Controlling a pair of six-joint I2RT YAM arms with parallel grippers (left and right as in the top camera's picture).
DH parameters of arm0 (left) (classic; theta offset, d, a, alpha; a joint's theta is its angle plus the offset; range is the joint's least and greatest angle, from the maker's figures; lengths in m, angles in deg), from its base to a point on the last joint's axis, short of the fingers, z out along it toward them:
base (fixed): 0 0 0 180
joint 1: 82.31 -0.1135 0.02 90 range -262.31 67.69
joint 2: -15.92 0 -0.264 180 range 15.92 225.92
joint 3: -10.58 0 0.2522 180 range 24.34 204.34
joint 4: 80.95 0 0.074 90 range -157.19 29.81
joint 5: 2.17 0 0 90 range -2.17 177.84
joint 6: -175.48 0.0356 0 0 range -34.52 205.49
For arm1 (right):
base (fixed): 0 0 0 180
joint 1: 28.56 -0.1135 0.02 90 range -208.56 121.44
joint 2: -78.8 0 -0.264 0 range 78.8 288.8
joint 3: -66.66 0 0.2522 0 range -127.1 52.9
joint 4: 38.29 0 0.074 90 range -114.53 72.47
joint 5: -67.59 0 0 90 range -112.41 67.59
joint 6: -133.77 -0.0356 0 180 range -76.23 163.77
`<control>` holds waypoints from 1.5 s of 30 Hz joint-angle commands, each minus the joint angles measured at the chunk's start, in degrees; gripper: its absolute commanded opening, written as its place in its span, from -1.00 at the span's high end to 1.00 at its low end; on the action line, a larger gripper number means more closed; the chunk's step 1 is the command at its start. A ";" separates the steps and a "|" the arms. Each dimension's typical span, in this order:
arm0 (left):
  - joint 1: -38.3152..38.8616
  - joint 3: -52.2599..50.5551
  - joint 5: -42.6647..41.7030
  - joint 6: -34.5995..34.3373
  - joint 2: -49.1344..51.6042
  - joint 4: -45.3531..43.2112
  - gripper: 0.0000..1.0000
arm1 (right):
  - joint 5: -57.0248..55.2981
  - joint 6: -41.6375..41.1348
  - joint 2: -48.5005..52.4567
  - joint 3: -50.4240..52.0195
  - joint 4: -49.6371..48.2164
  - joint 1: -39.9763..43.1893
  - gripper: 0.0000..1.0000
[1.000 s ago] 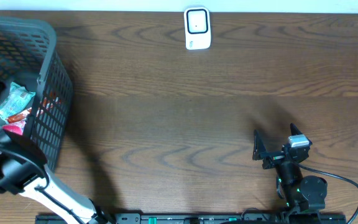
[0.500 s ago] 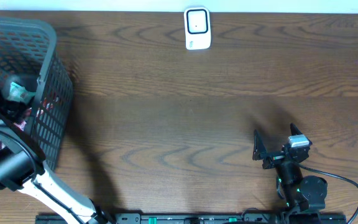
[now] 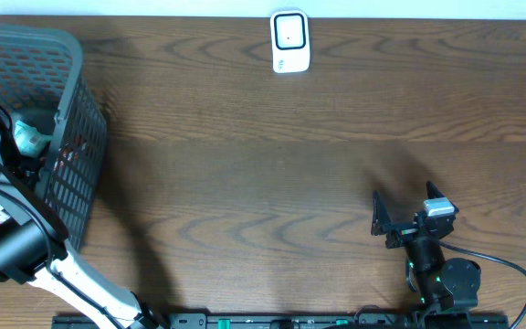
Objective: Scan the item barcode
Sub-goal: 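Grasp the purple-pink snack package with the left gripper, then lift the purple-pink package out and place it on the table center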
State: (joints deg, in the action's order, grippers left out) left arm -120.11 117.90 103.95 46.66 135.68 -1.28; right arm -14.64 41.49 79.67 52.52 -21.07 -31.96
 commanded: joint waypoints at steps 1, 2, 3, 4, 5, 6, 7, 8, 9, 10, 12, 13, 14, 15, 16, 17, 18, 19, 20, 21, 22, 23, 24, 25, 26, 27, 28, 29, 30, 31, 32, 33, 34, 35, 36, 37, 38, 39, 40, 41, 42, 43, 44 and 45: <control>-0.22 -2.05 -2.19 0.07 1.20 1.07 0.34 | 0.26 0.66 -0.22 0.07 0.17 -0.02 -0.99; -0.22 -1.90 -2.23 0.48 1.20 1.51 0.45 | 0.26 0.66 -0.22 0.07 0.17 -0.02 -0.98; -0.22 -1.57 -2.21 0.66 1.20 2.19 0.55 | 0.26 0.66 -0.22 0.07 0.20 -0.02 -0.99; -0.22 -1.18 -2.21 0.66 1.20 2.62 0.63 | 0.26 0.66 -0.22 0.07 0.20 -0.02 -0.99; -0.22 -0.68 -2.21 0.66 1.20 3.15 0.74 | 0.26 0.66 -0.22 0.07 0.20 -0.02 -0.98; -0.22 -0.24 -2.21 0.68 1.16 3.78 0.78 | 0.26 0.66 -0.22 0.07 0.20 -0.02 -0.99; -0.22 0.22 -2.21 1.14 1.09 4.33 0.80 | 0.26 0.66 -0.22 0.07 0.17 -0.02 -0.99; -0.22 0.61 -2.21 1.86 1.03 4.55 0.81 | 0.26 0.66 -0.22 0.07 0.17 -0.02 -0.99; -0.22 1.18 -2.21 2.67 0.98 5.03 0.80 | 0.26 0.66 -0.22 0.07 0.20 -0.02 -0.99; -0.22 2.23 -2.21 4.26 0.90 5.79 0.80 | 0.26 0.66 -0.22 0.07 0.17 -0.02 -0.98; -0.22 3.89 -2.60 6.82 0.74 6.51 0.78 | 0.26 0.66 -0.22 0.07 0.17 -0.02 -0.99; -0.22 4.70 -3.28 8.26 0.63 6.71 0.77 | 0.26 0.66 -0.22 0.07 0.20 -0.02 -0.99; -0.22 5.42 -4.00 9.49 0.48 6.75 0.76 | 0.26 0.66 -0.22 0.07 0.20 -0.02 -0.98; -0.22 6.01 -4.52 10.16 0.33 6.78 0.72 | 0.26 0.66 -0.22 0.07 0.17 -0.02 -0.99; -0.22 6.36 -4.87 10.08 0.11 6.69 0.47 | 0.26 0.66 -0.22 0.07 0.17 -0.02 -0.99; -0.22 6.38 -5.27 10.03 0.02 6.45 -0.59 | 0.26 0.66 -0.22 0.07 0.17 -0.02 -0.98; -0.22 6.25 -5.22 10.05 0.04 6.32 -1.00 | 0.26 0.66 -0.22 0.07 0.20 -0.02 -0.99; -0.22 5.90 -5.22 10.05 0.04 5.86 -0.96 | 0.26 0.66 -0.22 0.07 0.17 -0.02 -0.99; -0.24 5.60 -5.25 10.03 0.04 5.51 -0.96 | 0.26 0.66 -0.22 0.07 0.20 -0.02 -0.98; -0.22 5.20 -5.25 10.05 0.04 5.07 -0.96 | 0.26 0.66 -0.22 0.07 0.20 -0.02 -0.98; -0.22 4.76 -5.25 10.03 0.04 4.59 -0.96 | 0.26 0.66 -0.22 0.07 0.20 -0.02 -0.99; -0.22 4.11 -5.25 10.03 0.04 3.96 -0.96 | 0.26 0.66 -0.22 0.07 0.17 -0.02 -0.99; -0.22 3.30 -5.27 10.03 0.04 3.23 -0.96 | 0.26 0.66 -0.22 0.07 0.17 -0.02 -0.99; -0.22 2.69 -5.31 10.03 0.04 2.75 -0.96 | 0.26 0.66 -0.22 0.07 0.20 -0.02 -0.98; -0.22 2.01 -5.46 10.05 0.04 2.25 -0.96 | 0.26 0.66 -0.22 0.07 0.17 -0.02 -0.98; -0.22 1.16 -5.70 10.05 0.04 1.64 -0.96 | 0.26 0.66 -0.22 0.07 0.17 -0.02 -0.98; -0.22 0.42 -5.97 10.08 0.04 1.09 -0.96 | 0.26 0.66 -0.22 0.07 0.20 -0.02 -0.98; -0.22 -0.42 -6.51 10.08 0.07 0.50 -0.96 | 0.26 0.66 -0.22 0.07 0.20 -0.02 -0.99; -0.22 -1.20 -6.71 10.08 0.07 -0.04 -0.96 | 0.26 0.66 -0.22 0.07 0.17 -0.02 -0.98; -0.22 -1.97 -6.71 10.05 0.07 -0.55 -0.96 | 0.26 0.66 -0.22 0.07 0.20 -0.02 -0.99; -0.22 -2.93 -6.69 10.08 0.07 -1.05 -0.96 | 0.26 0.66 -0.22 0.07 0.20 -0.02 -0.98; -0.22 -3.96 -6.69 10.08 0.07 -1.73 -0.71 | 0.26 0.66 -0.22 0.07 0.17 -0.02 -0.99; -0.22 -4.66 -6.69 10.08 0.07 -2.03 -0.40 | 0.26 0.66 -0.22 0.07 0.20 -0.02 -0.98; -0.22 -5.22 -6.67 10.08 0.07 -2.19 -0.08 | 0.26 0.66 -0.22 0.07 0.17 -0.02 -0.99; -0.22 -5.38 -6.64 10.10 0.07 -2.14 0.23 | 0.26 0.66 -0.22 0.07 0.20 -0.02 -0.99; -0.22 -5.35 -6.67 10.12 0.04 -2.14 0.42 | 0.26 0.66 -0.22 0.07 0.20 -0.02 -0.99; -0.22 -5.16 -6.64 10.14 -0.04 -1.92 0.59 | 0.26 0.66 -0.22 0.07 0.17 -0.02 -0.99; -0.24 -4.70 -6.67 10.38 -0.11 -1.36 0.81 | 0.26 0.66 -0.22 0.07 0.20 -0.02 -0.98; -0.22 -3.67 -6.71 10.56 -0.31 -0.02 0.85 | 0.26 0.66 -0.22 0.07 0.20 -0.02 -0.98; -0.22 -2.67 -6.71 10.56 -0.48 1.05 0.85 | 0.26 0.66 -0.22 0.07 0.17 -0.02 -0.98; -0.22 -1.42 -6.71 10.56 -0.83 2.27 0.86 | 0.26 0.66 -0.22 0.07 0.20 -0.02 -0.99; -0.15 0.31 -6.71 10.54 -1.46 3.85 0.86 | 0.26 0.66 -0.22 0.07 0.17 -0.02 -0.99; -0.15 2.21 -6.71 10.51 -2.16 5.40 0.86 | 0.26 0.66 -0.22 0.07 0.20 -0.02 -0.99; -0.15 4.17 -6.73 10.51 -2.91 6.75 0.86 | 0.26 0.66 -0.22 0.07 0.20 -0.02 -0.99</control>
State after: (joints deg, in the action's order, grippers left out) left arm -120.18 116.52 97.79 57.06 135.40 3.49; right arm -14.64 41.49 79.67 52.52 -21.07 -31.96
